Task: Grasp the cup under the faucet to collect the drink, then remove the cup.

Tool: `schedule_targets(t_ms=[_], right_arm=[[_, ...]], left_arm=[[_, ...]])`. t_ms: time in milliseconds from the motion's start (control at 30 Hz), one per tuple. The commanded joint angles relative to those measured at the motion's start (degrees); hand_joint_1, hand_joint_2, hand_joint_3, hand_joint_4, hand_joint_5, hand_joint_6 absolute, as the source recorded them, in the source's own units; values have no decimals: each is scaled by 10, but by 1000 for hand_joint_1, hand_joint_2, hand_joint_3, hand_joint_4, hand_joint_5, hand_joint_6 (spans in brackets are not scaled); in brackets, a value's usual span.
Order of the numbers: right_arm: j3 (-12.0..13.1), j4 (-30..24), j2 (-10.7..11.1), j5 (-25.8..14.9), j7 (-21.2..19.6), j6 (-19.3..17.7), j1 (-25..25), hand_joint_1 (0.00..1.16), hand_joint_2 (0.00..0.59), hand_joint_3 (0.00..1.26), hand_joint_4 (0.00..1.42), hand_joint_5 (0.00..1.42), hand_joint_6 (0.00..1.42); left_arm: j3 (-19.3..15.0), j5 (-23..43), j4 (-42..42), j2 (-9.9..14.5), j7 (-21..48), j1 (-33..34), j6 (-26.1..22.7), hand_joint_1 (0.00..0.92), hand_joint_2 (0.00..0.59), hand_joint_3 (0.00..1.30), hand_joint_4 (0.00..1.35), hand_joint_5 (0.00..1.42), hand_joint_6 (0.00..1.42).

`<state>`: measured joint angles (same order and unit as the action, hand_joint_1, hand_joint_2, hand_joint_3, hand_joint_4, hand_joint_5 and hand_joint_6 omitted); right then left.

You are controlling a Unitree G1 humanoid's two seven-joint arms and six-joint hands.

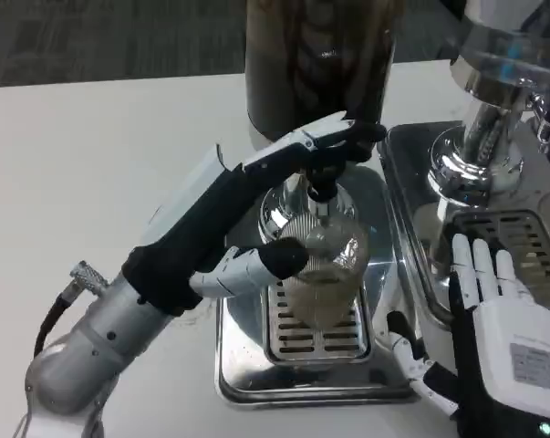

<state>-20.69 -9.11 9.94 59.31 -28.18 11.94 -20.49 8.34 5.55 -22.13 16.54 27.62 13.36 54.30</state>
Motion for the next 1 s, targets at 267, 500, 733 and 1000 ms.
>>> schedule_targets(t_ms=[267,500,733,1000], right_arm=[[-1,11,1,-6,-7,-6,6,341,376,0,0,0,145],[1,16,0,-8,-8,-10,9,341,376,0,0,0,145],[1,22,-1,-13,-11,-15,13,341,376,0,0,0,145],[13,13,7,-66,-4,-62,13,354,338,0,0,0,164]], left_arm=[[-4,-133,27,28,-34,-16,61,0,120,274,141,265,215],[-9,-217,34,42,-93,-21,78,0,124,281,135,256,208],[-7,-288,54,56,-143,-25,91,0,135,290,135,255,205],[5,-311,58,69,-179,-23,90,0,140,303,135,254,189]])
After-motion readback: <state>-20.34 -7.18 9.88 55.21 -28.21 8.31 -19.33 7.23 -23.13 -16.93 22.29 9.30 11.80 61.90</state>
